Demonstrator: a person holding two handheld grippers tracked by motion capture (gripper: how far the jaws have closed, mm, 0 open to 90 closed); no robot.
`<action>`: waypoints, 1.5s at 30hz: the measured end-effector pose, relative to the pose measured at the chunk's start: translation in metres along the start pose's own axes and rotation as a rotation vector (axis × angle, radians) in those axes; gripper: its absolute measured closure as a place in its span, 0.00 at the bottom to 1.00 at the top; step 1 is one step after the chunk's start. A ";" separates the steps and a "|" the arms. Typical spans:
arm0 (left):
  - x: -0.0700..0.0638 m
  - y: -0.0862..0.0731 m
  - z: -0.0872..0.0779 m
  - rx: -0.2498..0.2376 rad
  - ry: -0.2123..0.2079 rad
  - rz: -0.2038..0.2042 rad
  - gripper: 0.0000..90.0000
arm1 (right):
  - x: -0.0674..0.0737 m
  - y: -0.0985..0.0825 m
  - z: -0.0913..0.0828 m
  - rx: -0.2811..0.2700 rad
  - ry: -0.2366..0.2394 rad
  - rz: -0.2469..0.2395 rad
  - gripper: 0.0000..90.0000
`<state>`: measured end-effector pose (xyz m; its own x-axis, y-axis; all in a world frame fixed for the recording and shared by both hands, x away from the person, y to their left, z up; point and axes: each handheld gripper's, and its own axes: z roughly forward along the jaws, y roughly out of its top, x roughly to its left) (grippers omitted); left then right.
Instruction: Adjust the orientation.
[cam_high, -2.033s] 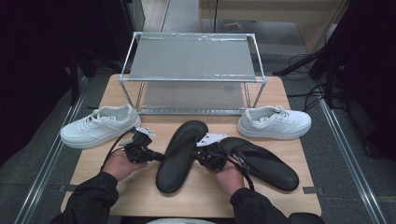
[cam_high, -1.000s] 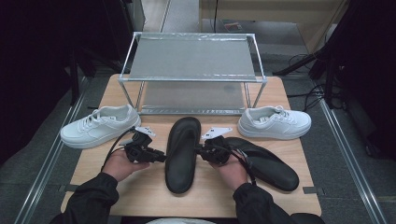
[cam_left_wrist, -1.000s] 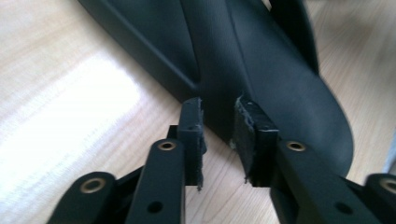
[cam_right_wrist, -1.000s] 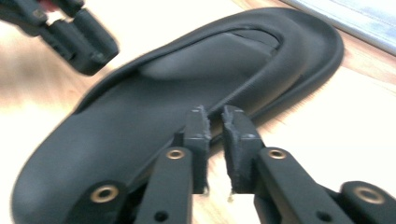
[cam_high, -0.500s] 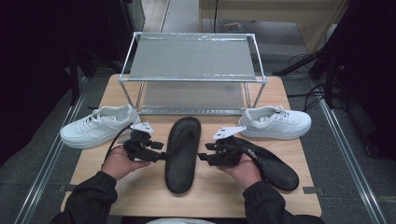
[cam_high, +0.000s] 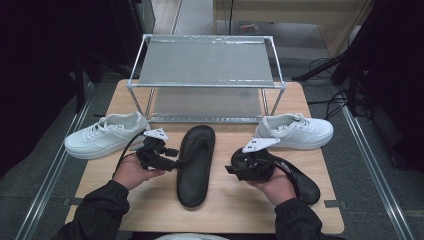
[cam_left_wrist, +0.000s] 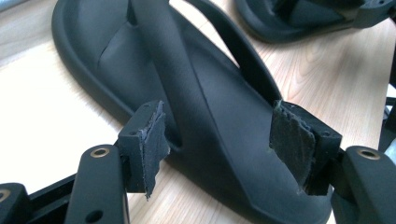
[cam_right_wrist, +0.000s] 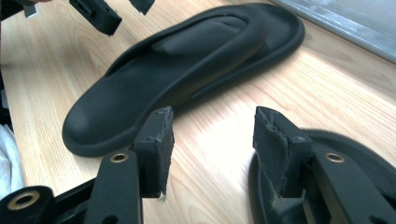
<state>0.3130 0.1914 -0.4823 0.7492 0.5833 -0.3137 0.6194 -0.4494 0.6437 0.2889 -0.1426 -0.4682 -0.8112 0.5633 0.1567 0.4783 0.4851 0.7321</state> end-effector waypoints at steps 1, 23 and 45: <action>0.000 0.000 0.000 0.000 0.000 0.000 0.41 | 0.000 0.000 0.000 0.000 0.000 0.000 0.55; -0.002 0.018 0.016 0.014 -0.010 0.016 0.41 | -0.017 -0.031 -0.038 -0.026 -0.081 0.080 0.57; -0.001 0.031 0.027 0.000 -0.027 0.026 0.42 | -0.038 -0.068 -0.046 0.037 -0.114 0.132 0.66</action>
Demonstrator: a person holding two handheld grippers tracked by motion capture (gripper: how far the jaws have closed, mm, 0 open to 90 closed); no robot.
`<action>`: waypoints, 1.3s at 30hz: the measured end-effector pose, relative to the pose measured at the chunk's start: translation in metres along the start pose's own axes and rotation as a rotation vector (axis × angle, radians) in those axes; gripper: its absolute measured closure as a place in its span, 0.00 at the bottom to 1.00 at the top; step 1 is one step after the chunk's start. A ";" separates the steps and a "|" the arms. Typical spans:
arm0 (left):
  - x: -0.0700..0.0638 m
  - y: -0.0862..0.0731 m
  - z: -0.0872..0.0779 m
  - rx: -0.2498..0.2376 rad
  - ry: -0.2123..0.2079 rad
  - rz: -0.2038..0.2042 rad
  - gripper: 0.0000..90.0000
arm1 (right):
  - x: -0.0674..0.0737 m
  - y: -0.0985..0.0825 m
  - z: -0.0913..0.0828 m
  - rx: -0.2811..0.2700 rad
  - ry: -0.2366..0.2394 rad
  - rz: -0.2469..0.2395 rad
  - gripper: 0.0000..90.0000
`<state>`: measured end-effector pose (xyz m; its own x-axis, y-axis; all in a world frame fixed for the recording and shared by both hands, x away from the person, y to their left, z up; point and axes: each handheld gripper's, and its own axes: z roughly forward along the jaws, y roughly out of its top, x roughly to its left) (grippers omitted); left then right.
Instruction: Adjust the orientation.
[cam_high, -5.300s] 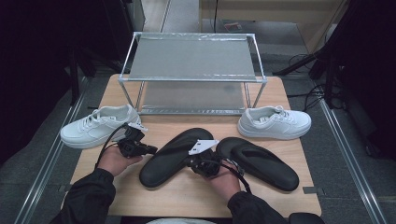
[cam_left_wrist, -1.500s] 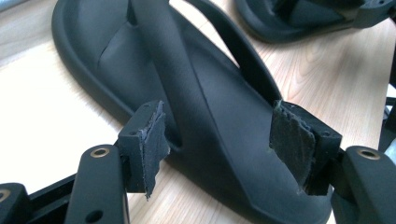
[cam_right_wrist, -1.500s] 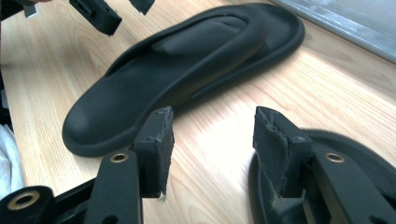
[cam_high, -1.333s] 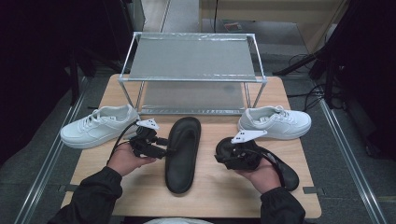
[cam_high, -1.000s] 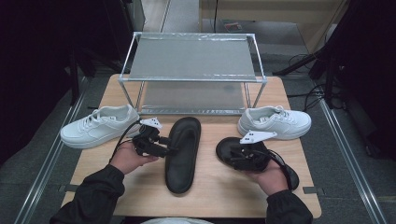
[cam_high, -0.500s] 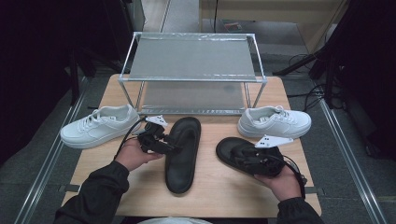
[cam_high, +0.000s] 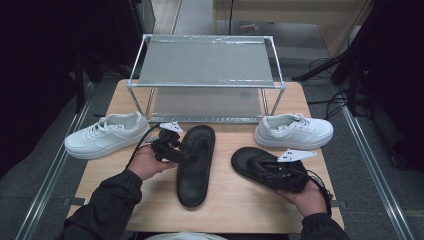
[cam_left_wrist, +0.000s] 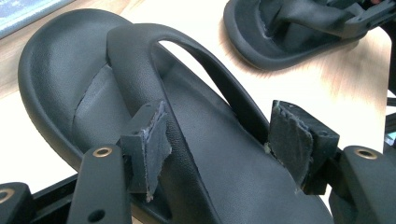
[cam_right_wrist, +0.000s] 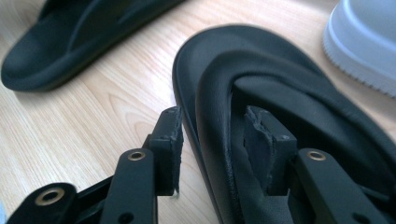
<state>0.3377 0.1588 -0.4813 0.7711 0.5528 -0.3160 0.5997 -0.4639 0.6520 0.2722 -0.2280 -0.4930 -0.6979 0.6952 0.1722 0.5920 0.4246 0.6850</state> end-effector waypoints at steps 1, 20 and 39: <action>0.000 0.000 0.000 0.000 0.002 0.002 0.42 | -0.002 -0.001 0.004 0.019 0.001 0.003 0.68; 0.001 0.000 -0.003 -0.019 0.018 -0.003 0.43 | -0.003 0.009 0.015 0.041 0.029 0.028 0.87; -0.006 -0.008 -0.018 -0.048 0.048 0.016 0.44 | 0.027 0.047 0.028 -0.019 -0.004 0.120 0.86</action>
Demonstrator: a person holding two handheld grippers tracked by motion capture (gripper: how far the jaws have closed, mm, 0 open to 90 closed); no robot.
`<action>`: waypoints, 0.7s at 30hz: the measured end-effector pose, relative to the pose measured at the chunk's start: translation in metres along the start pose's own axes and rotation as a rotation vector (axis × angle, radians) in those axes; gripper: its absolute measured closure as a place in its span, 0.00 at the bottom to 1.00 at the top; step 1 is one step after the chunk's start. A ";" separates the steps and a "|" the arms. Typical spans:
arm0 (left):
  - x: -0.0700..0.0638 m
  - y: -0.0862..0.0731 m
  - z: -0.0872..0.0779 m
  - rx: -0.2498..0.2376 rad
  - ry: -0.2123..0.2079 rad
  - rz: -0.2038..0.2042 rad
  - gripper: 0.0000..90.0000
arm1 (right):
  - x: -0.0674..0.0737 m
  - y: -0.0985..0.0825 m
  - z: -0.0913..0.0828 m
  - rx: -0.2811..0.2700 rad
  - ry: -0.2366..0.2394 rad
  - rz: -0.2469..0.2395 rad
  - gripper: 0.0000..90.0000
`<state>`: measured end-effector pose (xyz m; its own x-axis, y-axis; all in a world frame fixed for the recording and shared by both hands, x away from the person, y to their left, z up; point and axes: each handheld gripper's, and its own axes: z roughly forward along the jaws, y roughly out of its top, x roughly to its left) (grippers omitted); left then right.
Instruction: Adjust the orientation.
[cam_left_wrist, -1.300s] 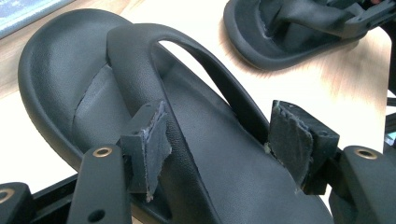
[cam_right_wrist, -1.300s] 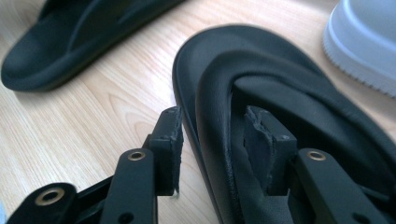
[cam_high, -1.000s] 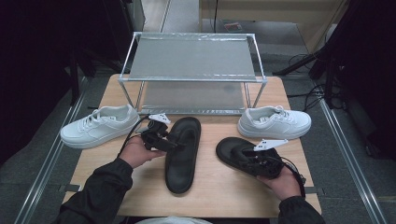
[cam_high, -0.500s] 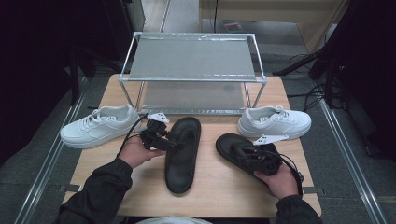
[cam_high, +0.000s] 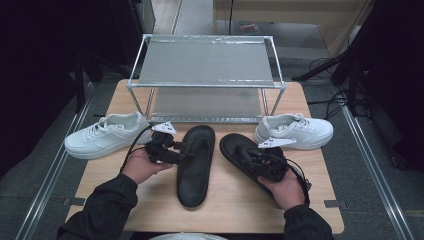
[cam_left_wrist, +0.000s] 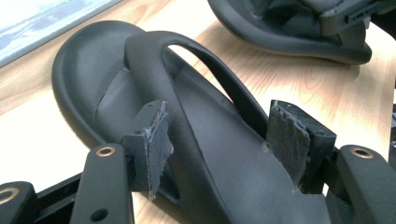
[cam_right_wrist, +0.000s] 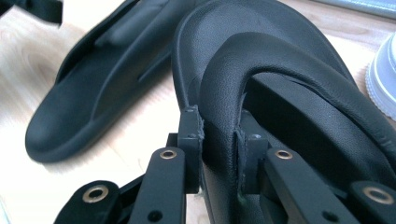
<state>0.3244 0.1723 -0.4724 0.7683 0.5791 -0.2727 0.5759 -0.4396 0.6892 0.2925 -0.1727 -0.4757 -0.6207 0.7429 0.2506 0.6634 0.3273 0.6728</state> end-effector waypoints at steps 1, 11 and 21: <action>0.000 -0.001 -0.001 0.000 0.001 0.000 0.44 | 0.000 0.000 0.000 0.000 0.000 0.000 0.86; 0.000 -0.014 -0.010 0.005 0.025 -0.022 0.44 | 0.001 0.016 0.019 -0.009 -0.024 0.039 0.86; -0.001 -0.023 -0.017 0.006 0.036 -0.035 0.43 | -0.003 0.028 0.042 -0.008 -0.040 0.063 0.85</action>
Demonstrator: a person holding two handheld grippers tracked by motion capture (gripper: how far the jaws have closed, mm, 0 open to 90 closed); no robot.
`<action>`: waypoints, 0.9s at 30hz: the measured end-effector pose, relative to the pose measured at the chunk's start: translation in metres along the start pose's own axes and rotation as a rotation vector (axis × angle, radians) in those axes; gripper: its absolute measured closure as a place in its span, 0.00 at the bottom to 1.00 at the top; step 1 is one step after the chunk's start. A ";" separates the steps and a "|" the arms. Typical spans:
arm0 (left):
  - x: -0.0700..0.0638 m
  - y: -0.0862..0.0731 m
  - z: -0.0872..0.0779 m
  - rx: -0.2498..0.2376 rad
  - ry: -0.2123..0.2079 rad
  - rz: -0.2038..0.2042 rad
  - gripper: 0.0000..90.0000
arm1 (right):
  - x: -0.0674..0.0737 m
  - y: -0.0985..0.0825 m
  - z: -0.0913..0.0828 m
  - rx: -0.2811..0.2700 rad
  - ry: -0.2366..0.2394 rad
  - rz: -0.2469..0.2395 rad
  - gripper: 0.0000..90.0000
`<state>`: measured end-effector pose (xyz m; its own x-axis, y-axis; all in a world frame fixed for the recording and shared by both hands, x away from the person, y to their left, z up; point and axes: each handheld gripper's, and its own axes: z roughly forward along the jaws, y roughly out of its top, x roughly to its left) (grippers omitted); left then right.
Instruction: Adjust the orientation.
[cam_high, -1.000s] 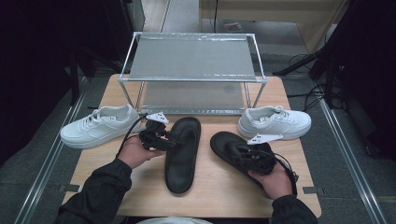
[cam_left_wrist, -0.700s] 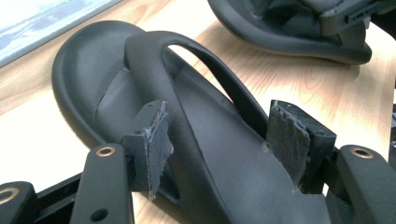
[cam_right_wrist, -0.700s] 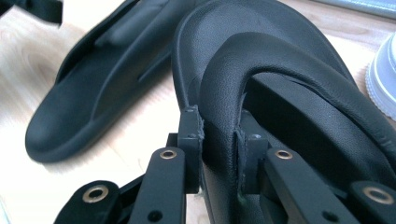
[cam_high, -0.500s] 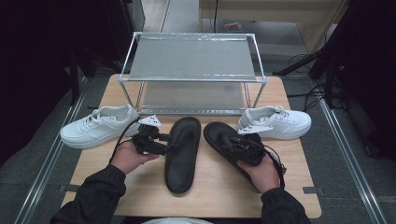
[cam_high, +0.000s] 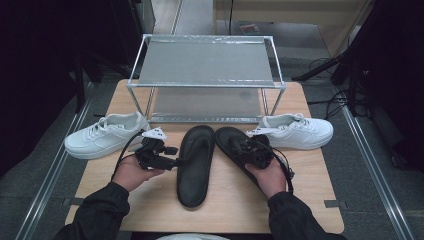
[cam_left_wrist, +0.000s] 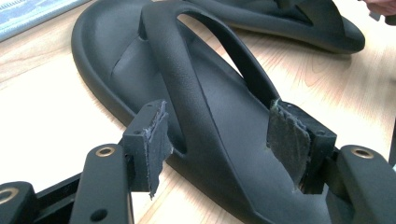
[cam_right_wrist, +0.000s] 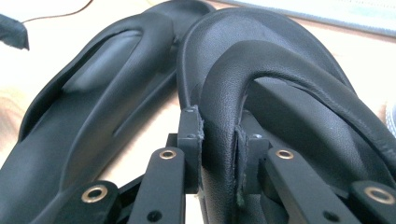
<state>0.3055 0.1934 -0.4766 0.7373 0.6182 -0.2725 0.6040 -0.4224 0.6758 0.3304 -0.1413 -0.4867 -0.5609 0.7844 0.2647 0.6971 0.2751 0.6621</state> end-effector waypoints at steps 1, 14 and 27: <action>0.000 0.000 0.000 0.002 0.000 0.001 0.43 | 0.000 0.001 0.001 -0.003 -0.005 0.005 0.85; 0.000 -0.002 0.002 0.011 -0.003 0.000 0.43 | -0.003 0.005 0.022 -0.003 -0.053 0.029 0.85; 0.004 -0.002 0.003 0.013 -0.001 -0.006 0.43 | -0.003 0.007 0.020 -0.029 -0.038 -0.004 0.71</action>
<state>0.3077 0.1946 -0.4806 0.7340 0.6201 -0.2772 0.6122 -0.4272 0.6653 0.3457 -0.1310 -0.4967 -0.5459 0.8042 0.2351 0.6813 0.2628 0.6832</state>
